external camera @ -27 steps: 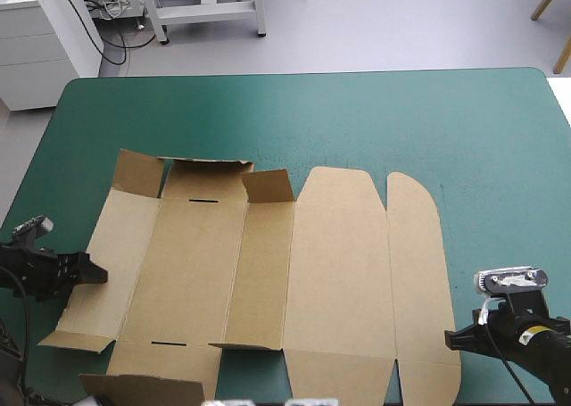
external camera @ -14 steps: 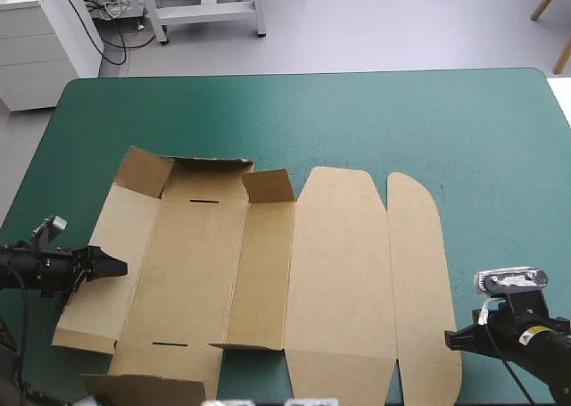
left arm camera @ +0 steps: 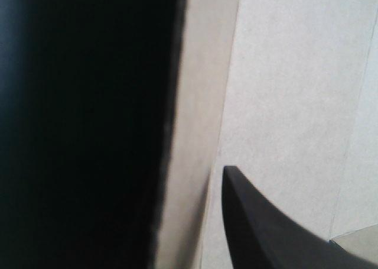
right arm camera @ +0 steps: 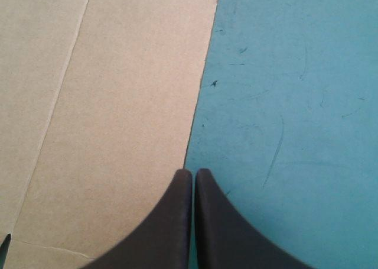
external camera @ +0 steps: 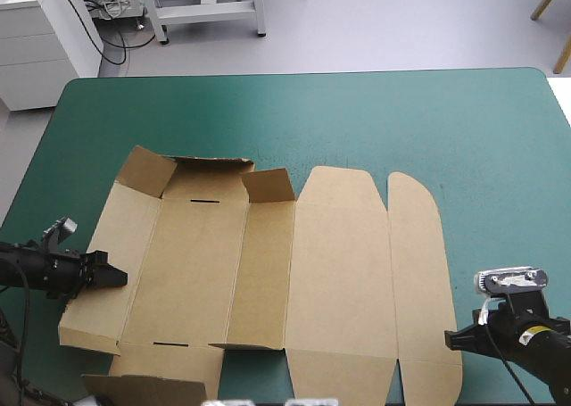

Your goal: Fold the box

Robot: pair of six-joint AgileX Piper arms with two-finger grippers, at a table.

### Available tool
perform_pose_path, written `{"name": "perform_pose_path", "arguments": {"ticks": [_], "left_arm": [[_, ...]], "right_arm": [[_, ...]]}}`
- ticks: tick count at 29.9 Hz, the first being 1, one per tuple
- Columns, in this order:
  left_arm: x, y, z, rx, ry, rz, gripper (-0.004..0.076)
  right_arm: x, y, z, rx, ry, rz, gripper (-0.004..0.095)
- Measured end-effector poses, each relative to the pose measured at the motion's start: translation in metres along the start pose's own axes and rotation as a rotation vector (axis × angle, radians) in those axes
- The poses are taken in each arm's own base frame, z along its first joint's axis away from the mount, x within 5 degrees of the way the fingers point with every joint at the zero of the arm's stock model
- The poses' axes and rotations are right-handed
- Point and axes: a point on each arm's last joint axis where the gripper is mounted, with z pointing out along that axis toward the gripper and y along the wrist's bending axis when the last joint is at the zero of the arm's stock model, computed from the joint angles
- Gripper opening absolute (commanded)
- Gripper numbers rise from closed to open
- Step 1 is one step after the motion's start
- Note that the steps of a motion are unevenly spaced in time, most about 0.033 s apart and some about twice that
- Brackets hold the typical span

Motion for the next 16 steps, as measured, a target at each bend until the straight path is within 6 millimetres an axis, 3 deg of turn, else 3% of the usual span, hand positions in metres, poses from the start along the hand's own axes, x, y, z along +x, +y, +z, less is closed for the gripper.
{"name": "perform_pose_path", "arguments": {"ticks": [6,16], "left_arm": [[-0.0002,0.0007,0.0005,-0.005,0.005,-0.005,-0.0008],[-0.0010,-0.0005,0.0004,0.013,0.005,-0.010,-0.0008]], "right_arm": [[0.0000,0.0000,0.0000,0.000,0.000,0.000,-0.0002],[0.0000,0.0000,0.0000,0.000,0.000,0.000,-0.0002]]}}
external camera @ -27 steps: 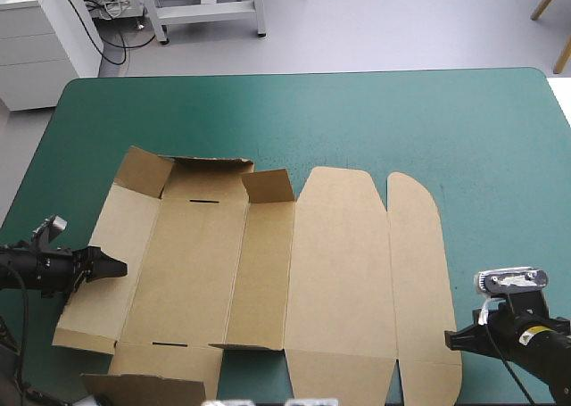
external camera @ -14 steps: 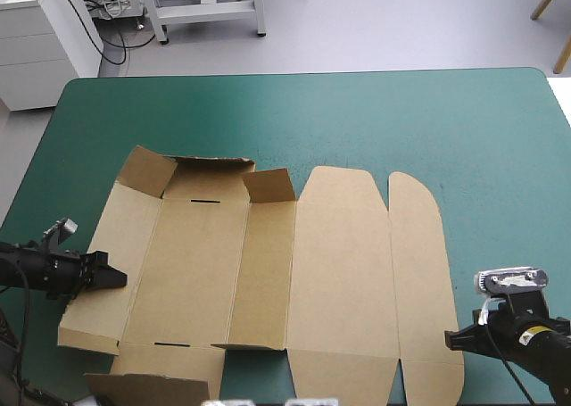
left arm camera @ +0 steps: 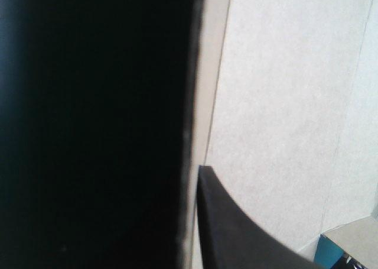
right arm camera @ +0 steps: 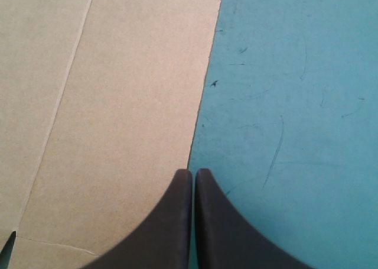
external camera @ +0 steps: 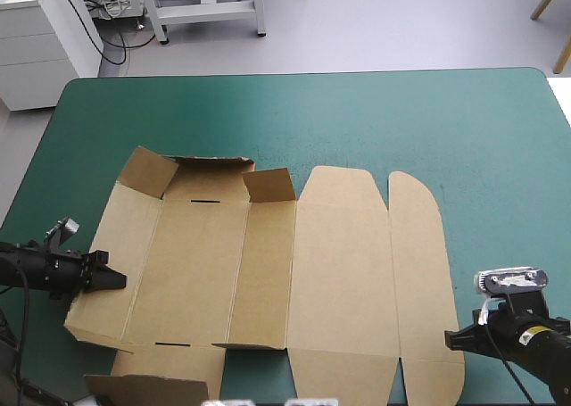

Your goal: Fold the box

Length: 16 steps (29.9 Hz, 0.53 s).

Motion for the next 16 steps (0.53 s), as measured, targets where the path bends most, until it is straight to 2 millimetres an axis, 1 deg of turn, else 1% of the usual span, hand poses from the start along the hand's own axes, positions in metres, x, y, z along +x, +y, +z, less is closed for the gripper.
{"name": "perform_pose_path", "arguments": {"ticks": [5,8,12,16], "left_arm": [[-0.002,-0.001,-0.001,-0.011,0.007,-0.028,-0.0008],[-0.009,-0.007,-0.001,-0.051,0.043,-0.027,-0.0008],[-0.022,-0.023,0.001,-0.124,0.104,0.066,-0.0008],[-0.045,-0.051,0.006,-0.209,0.154,0.227,-0.0008]], "right_arm": [[0.000,0.000,0.000,0.000,0.000,0.000,-0.0002],[0.000,0.000,0.000,0.000,0.000,0.000,-0.0002],[0.000,0.000,0.000,0.000,0.000,0.000,-0.0002],[0.000,0.000,0.000,0.000,0.000,0.000,-0.0002]]}}
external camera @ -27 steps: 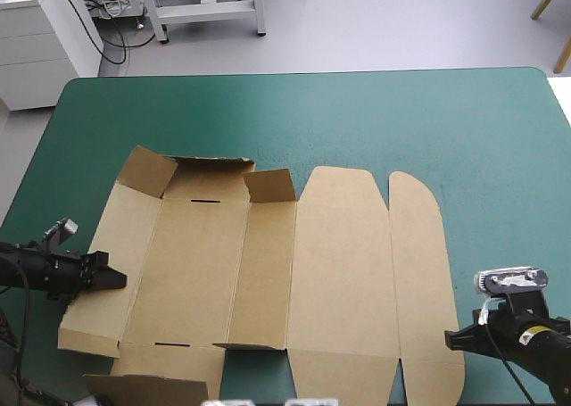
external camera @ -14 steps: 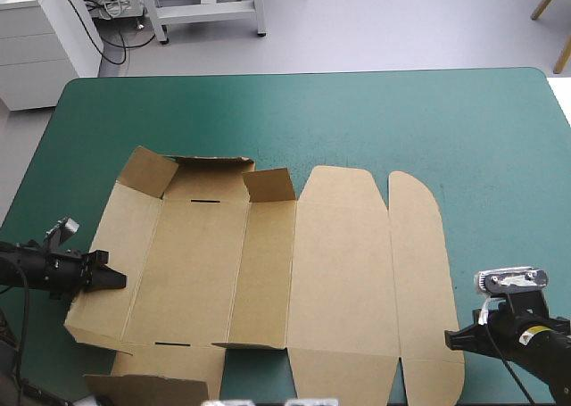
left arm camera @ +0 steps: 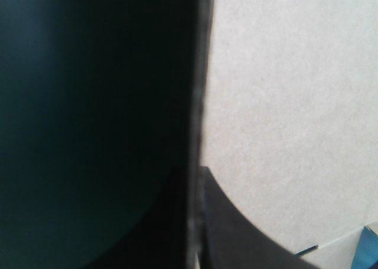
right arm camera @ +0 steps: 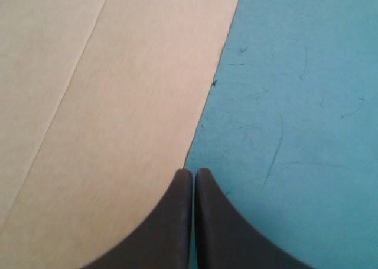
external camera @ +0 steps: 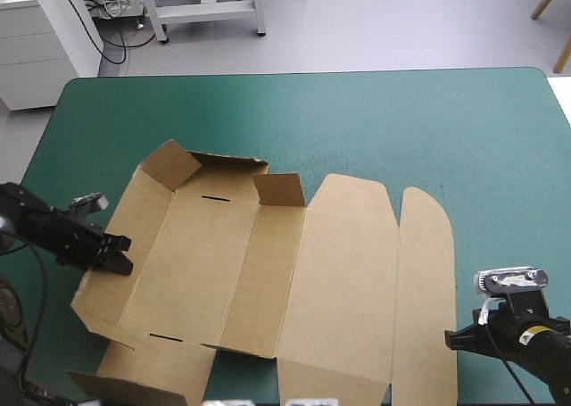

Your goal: Fold the box

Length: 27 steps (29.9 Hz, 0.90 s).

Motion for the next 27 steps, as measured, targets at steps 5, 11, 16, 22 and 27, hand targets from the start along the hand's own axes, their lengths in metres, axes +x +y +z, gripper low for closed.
{"name": "perform_pose_path", "arguments": {"ticks": [5,11,16,22,27], "left_arm": [[-0.041,-0.034,-0.008,-0.126,-0.015,0.188,-0.0008],[-0.078,-0.092,-0.027,-0.264,-0.072,0.426,-0.0008],[-0.092,-0.147,-0.032,-0.428,-0.073,0.605,-0.0008],[-0.100,-0.207,-0.024,-0.576,-0.152,0.849,-0.0008],[-0.098,-0.250,-0.010,-0.679,-0.225,1.064,-0.0008]], "right_arm": [[0.000,0.000,0.000,0.000,0.000,0.000,-0.0002],[0.000,0.000,0.000,0.000,0.000,0.000,-0.0002],[0.000,0.000,0.000,0.000,0.000,0.000,-0.0002],[0.000,0.000,0.000,0.000,0.000,0.000,-0.0002],[0.000,0.000,0.000,0.000,0.000,0.000,-0.0002]]}}
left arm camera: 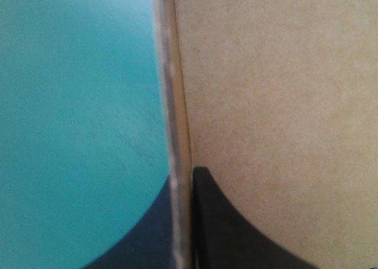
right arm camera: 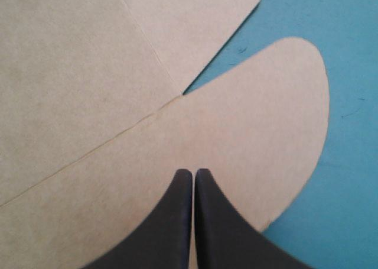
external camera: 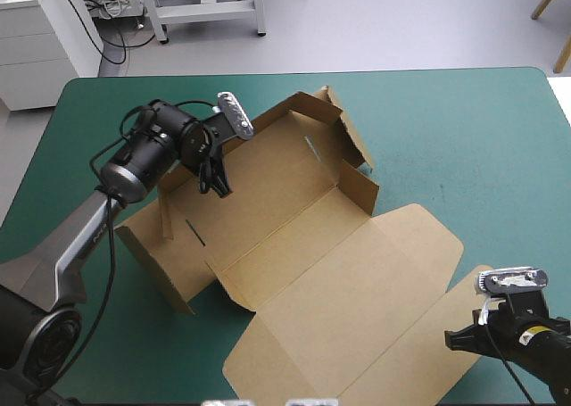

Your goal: Fold the box

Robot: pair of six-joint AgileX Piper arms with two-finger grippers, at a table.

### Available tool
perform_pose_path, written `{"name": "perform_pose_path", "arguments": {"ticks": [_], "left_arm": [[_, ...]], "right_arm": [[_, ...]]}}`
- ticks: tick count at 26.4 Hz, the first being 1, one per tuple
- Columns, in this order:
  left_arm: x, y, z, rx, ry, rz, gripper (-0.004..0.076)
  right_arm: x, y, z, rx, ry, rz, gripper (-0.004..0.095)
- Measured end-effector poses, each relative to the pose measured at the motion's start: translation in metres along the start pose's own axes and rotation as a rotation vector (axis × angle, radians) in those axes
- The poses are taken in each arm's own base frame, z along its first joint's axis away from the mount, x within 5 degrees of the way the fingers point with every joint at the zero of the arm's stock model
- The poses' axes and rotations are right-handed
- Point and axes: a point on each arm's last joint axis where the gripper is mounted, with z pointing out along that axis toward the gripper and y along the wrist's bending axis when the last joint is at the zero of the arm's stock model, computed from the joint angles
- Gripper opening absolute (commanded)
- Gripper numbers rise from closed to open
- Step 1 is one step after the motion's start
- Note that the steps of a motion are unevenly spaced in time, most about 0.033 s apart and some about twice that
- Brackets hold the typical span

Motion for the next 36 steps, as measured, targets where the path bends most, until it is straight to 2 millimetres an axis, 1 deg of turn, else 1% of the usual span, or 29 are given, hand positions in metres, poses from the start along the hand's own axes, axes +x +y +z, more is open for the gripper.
{"name": "perform_pose_path", "arguments": {"ticks": [4,7,10,19,23,25,26,28,33,36], "left_arm": [[-0.029,-0.017,-0.008,-0.108,-0.108,0.140,-0.0008],[-0.048,-0.028,-0.016,-0.189,-0.199,0.213,-0.0008],[-0.063,-0.041,-0.024,-0.243,-0.263,0.269,-0.0008],[-0.087,-0.080,-0.040,-0.313,-0.340,0.373,-0.0008],[-0.089,-0.099,-0.037,-0.364,-0.347,0.425,-0.0008],[-0.088,-0.111,-0.031,-0.388,-0.340,0.458,-0.0008],[-0.087,-0.123,-0.026,-0.407,-0.341,0.487,-0.0008],[-0.084,-0.139,-0.020,-0.437,-0.353,0.518,-0.0008],[-0.074,-0.174,-0.009,-0.569,-0.410,0.642,-0.0008],[-0.069,-0.180,-0.004,-0.598,-0.415,0.676,-0.0008]], "right_arm": [[0.000,0.000,0.000,0.000,0.000,0.000,-0.0002],[0.000,0.000,0.000,0.000,0.000,0.000,-0.0002],[0.000,0.000,0.000,0.000,0.000,0.000,-0.0002],[0.000,0.000,0.000,0.000,0.000,0.000,-0.0002],[0.000,0.000,0.000,0.000,0.000,0.000,-0.0002],[0.000,0.000,0.000,0.000,0.000,0.000,-0.0002],[0.000,0.000,0.000,-0.001,0.000,0.000,-0.0003],[0.000,0.000,0.000,-0.001,0.000,0.000,-0.0002],[0.000,0.000,0.000,-0.001,0.000,0.000,-0.0002],[0.000,0.000,0.000,-0.001,0.000,0.000,-0.0002]]}}
